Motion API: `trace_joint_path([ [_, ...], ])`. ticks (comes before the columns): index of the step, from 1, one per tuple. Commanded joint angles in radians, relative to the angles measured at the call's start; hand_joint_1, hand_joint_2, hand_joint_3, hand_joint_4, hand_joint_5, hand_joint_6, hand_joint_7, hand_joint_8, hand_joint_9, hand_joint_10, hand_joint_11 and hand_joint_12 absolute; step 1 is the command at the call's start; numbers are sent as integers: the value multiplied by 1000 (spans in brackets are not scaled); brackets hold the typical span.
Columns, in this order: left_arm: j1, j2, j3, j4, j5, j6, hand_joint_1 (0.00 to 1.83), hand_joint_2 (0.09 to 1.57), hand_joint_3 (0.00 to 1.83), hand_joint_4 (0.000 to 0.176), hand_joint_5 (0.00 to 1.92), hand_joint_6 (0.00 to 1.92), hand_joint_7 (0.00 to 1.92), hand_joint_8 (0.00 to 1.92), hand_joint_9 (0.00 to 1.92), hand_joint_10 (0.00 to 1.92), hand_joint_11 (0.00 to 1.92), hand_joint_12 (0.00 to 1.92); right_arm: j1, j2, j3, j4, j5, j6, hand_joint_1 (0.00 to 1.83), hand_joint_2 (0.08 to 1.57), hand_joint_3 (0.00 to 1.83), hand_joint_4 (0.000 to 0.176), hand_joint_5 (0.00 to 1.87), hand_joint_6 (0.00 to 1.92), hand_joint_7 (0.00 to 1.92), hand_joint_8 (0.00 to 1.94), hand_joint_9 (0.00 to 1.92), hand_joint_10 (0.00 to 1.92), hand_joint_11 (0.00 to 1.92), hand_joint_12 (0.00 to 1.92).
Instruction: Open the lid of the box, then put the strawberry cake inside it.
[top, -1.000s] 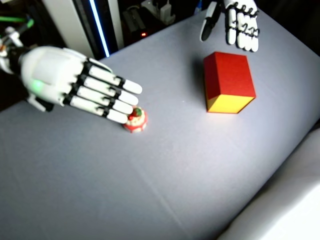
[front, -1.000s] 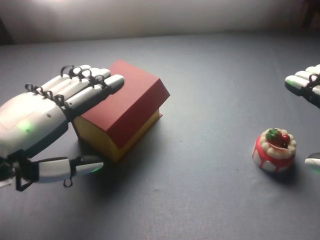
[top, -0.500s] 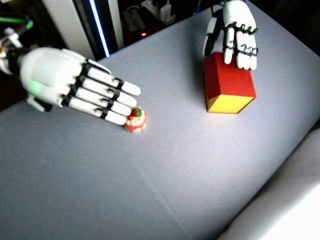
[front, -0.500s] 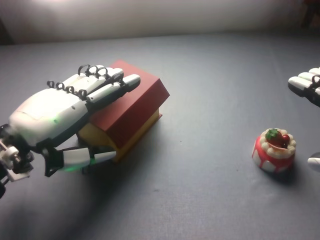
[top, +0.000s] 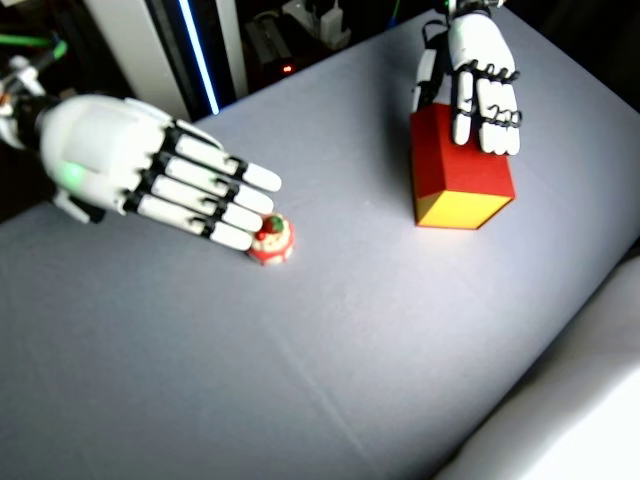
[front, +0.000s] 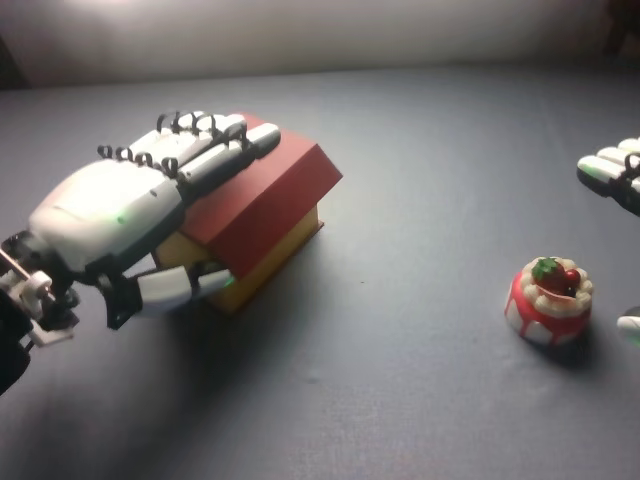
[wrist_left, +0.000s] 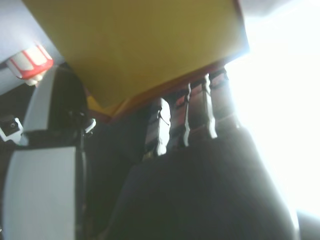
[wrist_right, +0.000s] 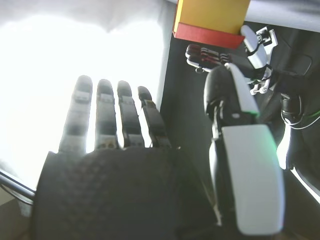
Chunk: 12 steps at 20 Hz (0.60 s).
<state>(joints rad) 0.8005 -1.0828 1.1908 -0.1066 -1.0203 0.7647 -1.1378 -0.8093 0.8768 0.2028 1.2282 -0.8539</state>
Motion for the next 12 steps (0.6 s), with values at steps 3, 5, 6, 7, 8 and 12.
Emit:
trace_joint_path([
  [3, -16, 3, 7, -18, -186, 1, 664, 1311, 16, 175, 0, 0, 0, 0, 0, 0, 0, 0, 5, -2, 3, 7, 127, 7, 529, 1241, 5, 0, 0, 0, 0, 0, 0, 0, 0, 0],
  [5, -16, 6, 7, -32, -212, 1, 532, 1338, 15, 176, 0, 0, 0, 0, 0, 0, 0, 0, 4, -2, 3, 8, 128, 8, 559, 1242, 4, 0, 0, 0, 0, 0, 0, 0, 0, 0],
  [6, -17, 8, 7, -41, -225, 1, 488, 1351, 16, 176, 0, 0, 0, 0, 0, 0, 0, 0, 4, -2, 3, 9, 128, 8, 570, 1242, 3, 0, 0, 0, 0, 0, 0, 0, 0, 0],
  [7, -18, 8, 8, -52, -235, 1, 393, 1367, 19, 176, 0, 0, 0, 0, 0, 0, 0, 0, 3, -2, 3, 10, 129, 8, 558, 1242, 3, 0, 0, 0, 0, 0, 0, 0, 0, 0],
  [8, -21, 9, 12, -69, -245, 1, 309, 1405, 17, 176, 0, 0, 0, 0, 0, 0, 0, 0, 3, -3, 3, 10, 129, 8, 563, 1241, 2, 0, 0, 0, 0, 0, 0, 0, 0, 0],
  [12, -29, 7, 27, -124, -266, 1, 355, 1422, 9, 151, 0, 0, 0, 0, 0, 0, 0, 0, 2, -4, 3, 12, 130, 8, 513, 1242, 2, 0, 0, 0, 0, 0, 0, 0, 0, 0],
])
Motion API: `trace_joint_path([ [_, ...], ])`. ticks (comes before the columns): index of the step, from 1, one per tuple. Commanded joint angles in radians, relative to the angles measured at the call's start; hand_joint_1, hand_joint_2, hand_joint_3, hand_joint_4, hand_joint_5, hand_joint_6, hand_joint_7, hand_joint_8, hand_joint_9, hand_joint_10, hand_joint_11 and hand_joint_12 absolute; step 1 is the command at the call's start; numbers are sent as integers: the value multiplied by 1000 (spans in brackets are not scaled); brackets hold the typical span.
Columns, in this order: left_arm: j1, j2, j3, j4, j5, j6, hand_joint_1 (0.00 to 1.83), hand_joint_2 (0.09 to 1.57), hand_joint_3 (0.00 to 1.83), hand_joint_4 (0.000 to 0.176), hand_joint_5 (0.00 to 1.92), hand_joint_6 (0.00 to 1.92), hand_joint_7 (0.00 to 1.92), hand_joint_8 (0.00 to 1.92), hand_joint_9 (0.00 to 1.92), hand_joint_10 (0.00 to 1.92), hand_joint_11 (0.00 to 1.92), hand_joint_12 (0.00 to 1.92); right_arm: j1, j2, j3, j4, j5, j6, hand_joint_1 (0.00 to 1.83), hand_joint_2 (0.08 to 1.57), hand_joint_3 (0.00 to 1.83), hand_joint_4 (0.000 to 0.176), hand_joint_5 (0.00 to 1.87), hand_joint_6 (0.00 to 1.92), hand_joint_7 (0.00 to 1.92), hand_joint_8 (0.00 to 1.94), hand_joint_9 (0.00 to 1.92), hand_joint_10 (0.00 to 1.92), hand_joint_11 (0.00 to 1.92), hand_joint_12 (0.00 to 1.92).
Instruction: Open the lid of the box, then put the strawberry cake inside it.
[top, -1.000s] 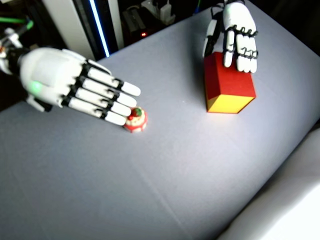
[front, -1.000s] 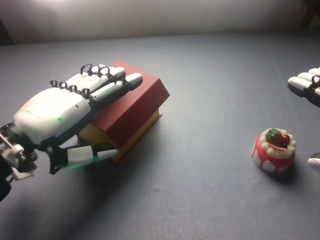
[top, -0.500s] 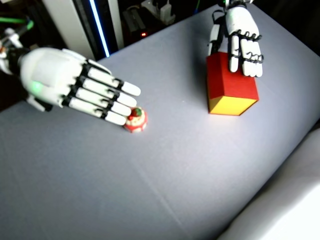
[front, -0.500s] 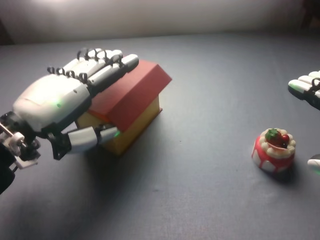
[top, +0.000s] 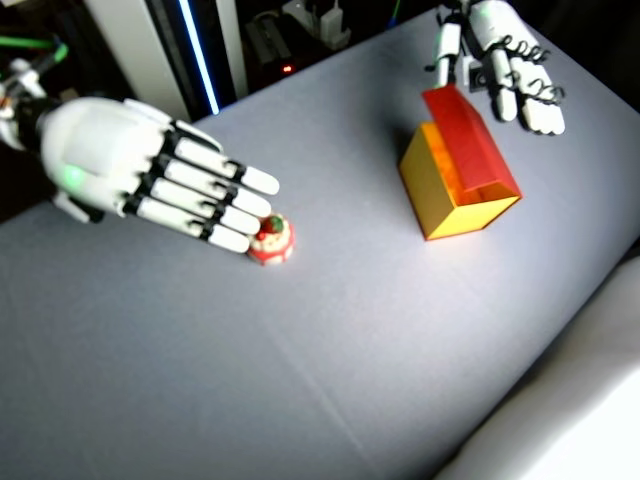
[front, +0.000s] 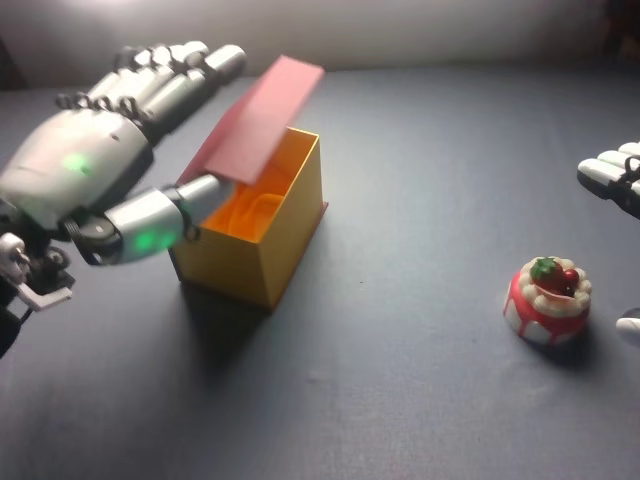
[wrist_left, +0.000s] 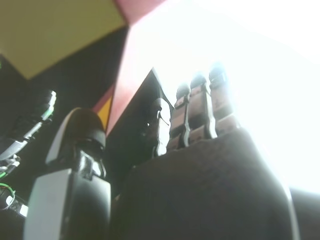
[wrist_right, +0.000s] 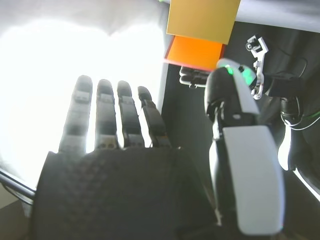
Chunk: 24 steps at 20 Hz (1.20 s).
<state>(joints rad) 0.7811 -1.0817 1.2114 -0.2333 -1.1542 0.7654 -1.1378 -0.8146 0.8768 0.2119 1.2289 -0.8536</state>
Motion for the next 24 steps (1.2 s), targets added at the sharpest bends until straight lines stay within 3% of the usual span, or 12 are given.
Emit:
trace_joint_path([
  [1, -10, 5, 9, -21, -150, 0, 289, 1428, 10, 138, 0, 0, 0, 0, 0, 0, 0, 0, 1, -1, 4, 4, 129, 7, 502, 1241, 2, 0, 0, 0, 0, 0, 0, 0, 0, 0],
  [5, -10, 2, 22, -101, -191, 0, 96, 1468, 16, 161, 0, 0, 0, 0, 0, 0, 0, 0, -1, -2, 4, 5, 129, 8, 484, 1238, 0, 0, 0, 0, 0, 0, 0, 0, 0, 0],
  [8, -4, 1, 39, -174, -198, 0, 168, 1466, 2, 173, 0, 0, 0, 0, 0, 0, 0, 0, -2, -2, 5, 6, 129, 10, 457, 1244, 2, 0, 0, 0, 0, 0, 0, 0, 0, 0],
  [9, 2, 1, 48, -212, -188, 0, 162, 1472, 5, 149, 0, 0, 0, 0, 0, 0, 0, 0, -2, -2, 5, 6, 129, 10, 447, 1245, 3, 0, 0, 0, 0, 0, 0, 0, 0, 0],
  [13, 20, 12, 71, -292, -162, -1, 225, 1476, 0, 147, 0, 0, 0, 0, 0, 0, 0, 0, -2, -5, 7, 6, 130, 12, 477, 1247, 3, 0, 0, 0, 0, 0, 0, 0, 0, 0],
  [14, 24, 19, 72, -304, -157, -1, 275, 1470, 0, 134, 0, 0, 0, 0, 0, 0, 0, 0, -2, -5, 7, 6, 130, 13, 483, 1250, 4, 0, 0, 0, 0, 0, 0, 0, 0, 0],
  [15, 29, 25, 72, -307, -158, -1, 365, 1446, 0, 97, 0, 0, 0, 0, 0, 0, 0, 0, -2, -5, 8, 6, 130, 14, 501, 1244, 1, 0, 0, 0, 0, 0, 0, 0, 0, 0],
  [17, 43, 39, 59, -288, -168, -1, 536, 1414, 0, 110, 0, 0, 0, 0, 0, 0, 0, 0, -1, -6, 8, 5, 130, 14, 486, 1238, 0, 0, 0, 0, 0, 0, 0, 0, 0, 0],
  [18, 52, 50, 48, -259, -170, 0, 629, 1367, 0, 142, 0, 0, 0, 0, 0, 0, 0, 0, 0, -6, 9, 4, 129, 17, 530, 1229, 0, 0, 0, 0, 0, 0, 0, 0, 0, 0],
  [22, 79, 88, -4, -131, -172, 0, 617, 1362, 0, 175, 0, 0, 0, 0, 0, 0, 0, 0, 13, -7, 21, -4, 106, 33, 610, 1211, 0, 0, 0, 0, 0, 0, 0, 0, 0, 0],
  [23, 86, 96, -15, -107, -179, 0, 572, 1366, 0, 176, 0, 0, 0, 0, 0, 0, 0, 0, 19, -8, 24, -4, 92, 33, 597, 1210, 0, 0, 0, 0, 0, 0, 0, 0, 0, 0],
  [24, 96, 111, -36, -70, -182, 0, 612, 1360, 0, 133, 0, 0, 0, 0, 0, 0, 0, 0, 35, -11, 33, -6, 58, 33, 661, 1204, 0, 0, 0, 0, 0, 0, 0, 0, 0, 0],
])
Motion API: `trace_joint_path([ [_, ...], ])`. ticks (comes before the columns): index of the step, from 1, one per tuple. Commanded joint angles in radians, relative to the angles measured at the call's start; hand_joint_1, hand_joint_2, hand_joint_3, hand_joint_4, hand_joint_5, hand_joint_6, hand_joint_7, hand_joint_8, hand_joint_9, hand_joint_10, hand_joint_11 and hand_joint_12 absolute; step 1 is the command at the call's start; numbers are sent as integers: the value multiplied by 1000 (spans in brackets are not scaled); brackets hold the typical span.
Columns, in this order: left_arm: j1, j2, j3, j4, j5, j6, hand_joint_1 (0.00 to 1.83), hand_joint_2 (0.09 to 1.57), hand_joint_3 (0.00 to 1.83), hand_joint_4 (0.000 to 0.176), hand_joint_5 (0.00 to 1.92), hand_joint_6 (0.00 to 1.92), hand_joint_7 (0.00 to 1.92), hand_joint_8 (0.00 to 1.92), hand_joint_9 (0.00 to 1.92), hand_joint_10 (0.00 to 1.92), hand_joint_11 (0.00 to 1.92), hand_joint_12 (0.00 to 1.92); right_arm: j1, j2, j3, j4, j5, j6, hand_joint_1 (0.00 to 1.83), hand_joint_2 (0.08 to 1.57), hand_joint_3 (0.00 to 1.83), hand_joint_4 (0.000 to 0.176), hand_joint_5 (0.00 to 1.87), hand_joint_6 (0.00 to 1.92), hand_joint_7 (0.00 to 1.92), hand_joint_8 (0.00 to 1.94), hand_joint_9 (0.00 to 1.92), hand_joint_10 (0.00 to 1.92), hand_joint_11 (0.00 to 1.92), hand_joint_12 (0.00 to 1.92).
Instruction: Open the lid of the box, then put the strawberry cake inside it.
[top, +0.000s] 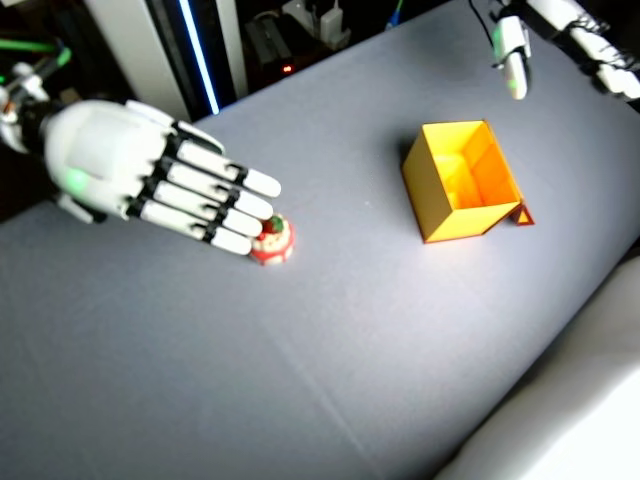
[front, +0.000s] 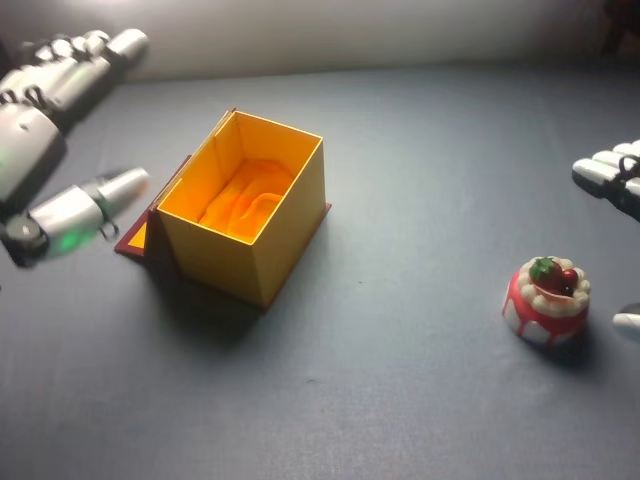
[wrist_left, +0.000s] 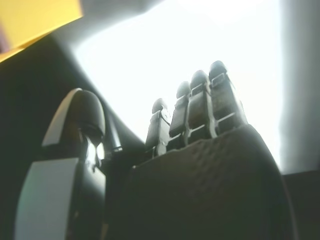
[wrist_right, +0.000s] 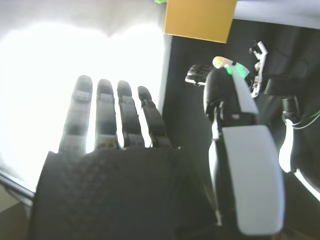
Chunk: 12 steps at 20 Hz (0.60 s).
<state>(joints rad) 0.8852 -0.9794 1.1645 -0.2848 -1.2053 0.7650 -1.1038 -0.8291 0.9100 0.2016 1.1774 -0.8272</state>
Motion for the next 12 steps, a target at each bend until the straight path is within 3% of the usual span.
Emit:
trace_joint_path([
  [1, -1, 18, -1, 13, -137, 1, 612, 1360, 0, 133, 0, 0, 0, 0, 0, 0, 0, 0, 14, -1, 8, 2, 82, 7, 661, 1204, 0, 0, 0, 0, 0, 0, 0, 0, 0, 0],
  [2, 10, 33, -21, 46, -144, 1, 605, 1355, 0, 109, 0, 0, 0, 0, 0, 0, 0, 0, 29, -9, 20, 0, 51, 7, 665, 1202, 0, 0, 0, 0, 0, 0, 0, 0, 0, 0],
  [3, 27, 53, -42, 83, -148, 3, 648, 1348, 0, 119, 24, 9, 0, 0, 0, 0, 0, 0, 55, -26, 43, -1, -5, 7, 740, 1182, 0, 0, 0, 0, 0, 0, 0, 0, 0, 0],
  [7, 85, 117, -109, 160, -165, 3, 795, 1342, 0, 55, 58, 16, 0, 0, 0, 0, 0, 0, 135, -97, 117, -7, -156, 16, 821, 1133, 0, 0, 1, 0, 0, 0, 7, 3, 6, 17],
  [8, 93, 125, -118, 168, -172, 3, 758, 1350, 0, 61, 41, 7, 0, 0, 0, 0, 0, 0, 147, -111, 132, -7, -181, 18, 851, 1074, 43, 0, 39, 14, 37, 17, 80, 12, 0, 499],
  [9, 99, 130, -125, 173, -177, 3, 695, 1372, 6, 72, 7, 1, 0, 0, 0, 0, 0, 0, 158, -127, 148, -7, -209, 19, 848, 1076, 34, 0, 47, 11, 51, 12, 107, 17, 0, 765],
  [10, 100, 131, -127, 176, -180, 3, 698, 1380, 7, 56, 11, 3, 0, 0, 0, 0, 0, 0, 166, -140, 162, -7, -231, 25, 881, 1076, 17, 0, 50, 8, 64, 8, 108, 15, 0, 777],
  [11, 101, 132, -129, 179, -180, 3, 731, 1384, 6, 63, 11, 3, 0, 0, 0, 0, 0, 0, 175, -156, 180, -7, -256, 35, 913, 1082, 14, 0, 53, 7, 112, 22, 119, 19, 0, 776],
  [12, 101, 132, -130, 180, -179, 3, 766, 1385, 3, 60, 23, 7, 0, 0, 0, 0, 0, 0, 187, -171, 196, -7, -279, 41, 950, 1082, 5, 0, 125, 20, 248, 35, 211, 77, 0, 1015],
])
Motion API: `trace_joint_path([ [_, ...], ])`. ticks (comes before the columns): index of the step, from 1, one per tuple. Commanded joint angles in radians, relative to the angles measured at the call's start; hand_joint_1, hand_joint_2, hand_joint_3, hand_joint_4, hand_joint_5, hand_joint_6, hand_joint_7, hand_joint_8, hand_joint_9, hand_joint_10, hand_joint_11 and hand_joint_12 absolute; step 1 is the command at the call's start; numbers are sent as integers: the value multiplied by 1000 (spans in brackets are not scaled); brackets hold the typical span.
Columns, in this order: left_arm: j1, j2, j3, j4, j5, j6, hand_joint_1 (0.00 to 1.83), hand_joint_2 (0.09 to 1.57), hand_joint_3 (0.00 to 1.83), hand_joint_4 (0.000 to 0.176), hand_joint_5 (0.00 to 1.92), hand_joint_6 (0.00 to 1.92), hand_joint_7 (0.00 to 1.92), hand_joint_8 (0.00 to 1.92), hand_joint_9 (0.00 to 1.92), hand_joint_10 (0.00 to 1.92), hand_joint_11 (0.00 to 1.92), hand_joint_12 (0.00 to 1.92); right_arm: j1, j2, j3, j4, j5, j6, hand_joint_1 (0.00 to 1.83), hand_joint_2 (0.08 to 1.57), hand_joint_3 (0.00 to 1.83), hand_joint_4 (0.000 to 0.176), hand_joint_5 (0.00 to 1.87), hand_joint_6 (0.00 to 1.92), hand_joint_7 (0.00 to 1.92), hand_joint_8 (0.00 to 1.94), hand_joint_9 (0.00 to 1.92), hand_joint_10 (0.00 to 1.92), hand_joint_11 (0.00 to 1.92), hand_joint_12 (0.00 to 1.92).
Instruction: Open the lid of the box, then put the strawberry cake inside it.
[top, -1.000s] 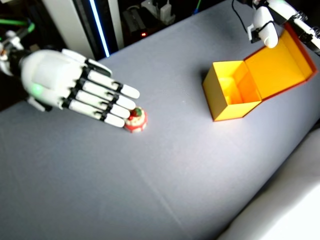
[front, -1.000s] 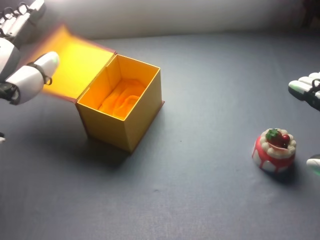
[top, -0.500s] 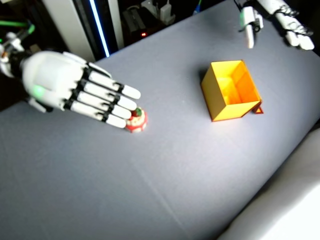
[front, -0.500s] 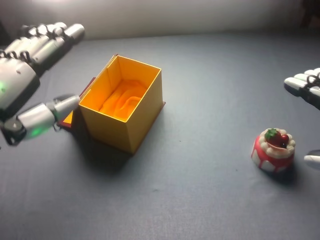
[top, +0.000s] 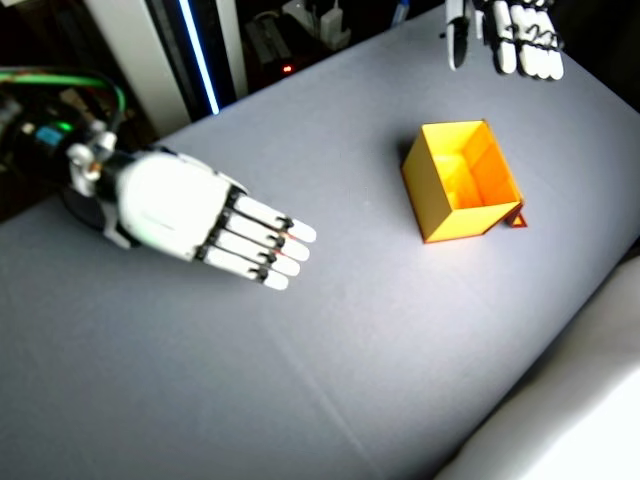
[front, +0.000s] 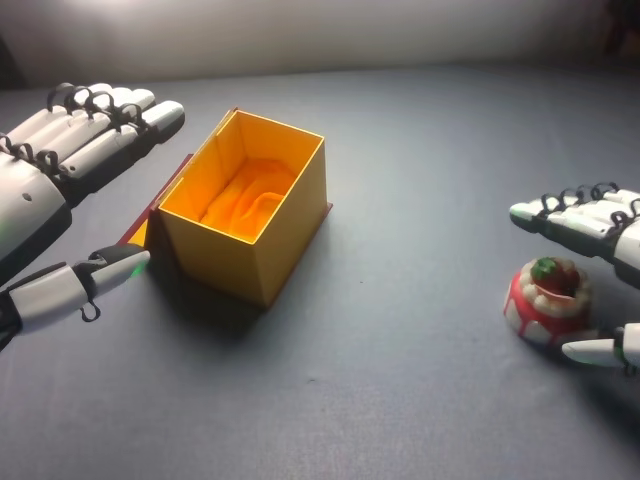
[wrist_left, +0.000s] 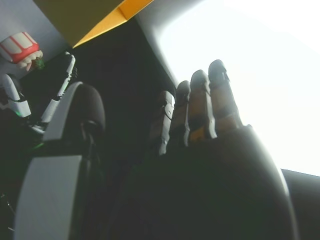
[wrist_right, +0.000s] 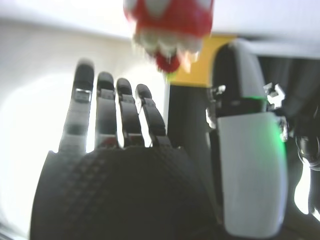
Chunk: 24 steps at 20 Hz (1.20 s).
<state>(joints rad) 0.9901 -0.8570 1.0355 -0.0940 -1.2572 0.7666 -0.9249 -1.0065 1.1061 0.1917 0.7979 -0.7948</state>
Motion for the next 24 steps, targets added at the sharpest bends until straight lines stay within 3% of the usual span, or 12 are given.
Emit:
trace_joint_path([
  [1, -1, 11, -3, -10, -127, 1, 773, 1386, 3, 55, 30, 9, 0, 0, 0, 0, 0, 0, 18, -4, 11, 3, 79, 9, 1041, 1120, 11, 0, 390, 131, 586, 278, 411, 713, 100, 1527],
  [2, 5, 16, -8, -9, -132, 1, 774, 1385, 2, 61, 30, 8, 0, 0, 0, 0, 0, 0, 30, -14, 26, 0, 60, 12, 1171, 1213, 5, 0, 551, 1153, 839, 1058, 639, 1058, 383, 1686],
  [3, 12, 22, -12, -8, -139, 1, 701, 1405, 9, 56, 24, 4, 0, 0, 0, 0, 0, 0, 41, -14, 27, -10, 62, 14, 1201, 1265, 7, 0, 675, 1169, 770, 1629, 1058, 1746, 1100, 1909],
  [9, 80, 46, -40, -29, -190, 2, 702, 1407, 2, 66, 10, 0, 0, 0, 0, 0, 0, 0, 122, -4, 19, -116, 110, 57, 1214, 1286, 7, 0, 650, 1198, 717, 1693, 781, 1874, 613, 1904],
  [10, 93, 48, -45, -35, -199, 2, 709, 1408, 2, 50, 11, 1, 0, 0, 0, 0, 0, 0, 135, -4, 20, -131, 120, 68, 1185, 1286, 5, 0, 651, 1399, 695, 1584, 978, 1912, 1001, 1918],
  [12, 132, 49, -59, -60, -231, 2, 659, 1414, 3, 43, 1, 0, 0, 0, 0, 0, 12, 7, 191, -4, 21, -182, 136, 78, 1105, 1274, 0, 0, 690, 1371, 856, 1897, 1099, 1921, 1206, 1921],
  [13, 157, 48, -65, -77, -251, 2, 672, 1413, 1, 32, 0, 0, 0, 0, 0, 0, 26, 20, 229, -10, 29, -207, 136, 78, 1174, 1261, 0, 0, 696, 1264, 795, 1630, 803, 1695, 784, 1917],
  [19, 234, 20, -77, -152, -306, -3, 748, 1378, 0, 51, 13, 2, 0, 0, 0, 0, 0, 530, 393, -104, 101, -277, 109, 79, 1151, 1274, 1, 0, 659, 1345, 746, 1521, 640, 1455, 528, 1861],
  [20, 236, 12, -77, -156, -306, -4, 755, 1384, 0, 28, 28, 3, 0, 0, 0, 0, 0, 485, 414, -119, 112, -284, 103, 79, 1185, 1271, 0, 0, 663, 1393, 733, 1494, 924, 1737, 938, 1909],
  [21, 241, 3, -77, -163, -308, -5, 755, 1384, 0, 28, 28, 3, 0, 0, 0, 0, 0, 485, 444, -141, 130, -292, 87, 79, 1185, 1271, 0, 0, 663, 1393, 733, 1494, 924, 1737, 938, 1909],
  [22, 253, -10, -76, -175, -312, -10, 770, 1382, 0, 8, 44, 2, 0, 0, 0, 0, 0, 411, 479, -172, 152, -298, 67, 79, 1124, 1218, 0, 0, 790, 1263, 1279, 1923, 1549, 1914, 1641, 1921],
  [24, 267, -30, -70, -192, -314, -27, 776, 1373, 0, 38, 33, 3, 0, 0, 0, 0, 0, 317, 531, -210, 183, -324, 26, 78, 1118, 1224, 0, 0, 775, 1288, 1078, 1937, 1356, 1920, 1486, 1921],
])
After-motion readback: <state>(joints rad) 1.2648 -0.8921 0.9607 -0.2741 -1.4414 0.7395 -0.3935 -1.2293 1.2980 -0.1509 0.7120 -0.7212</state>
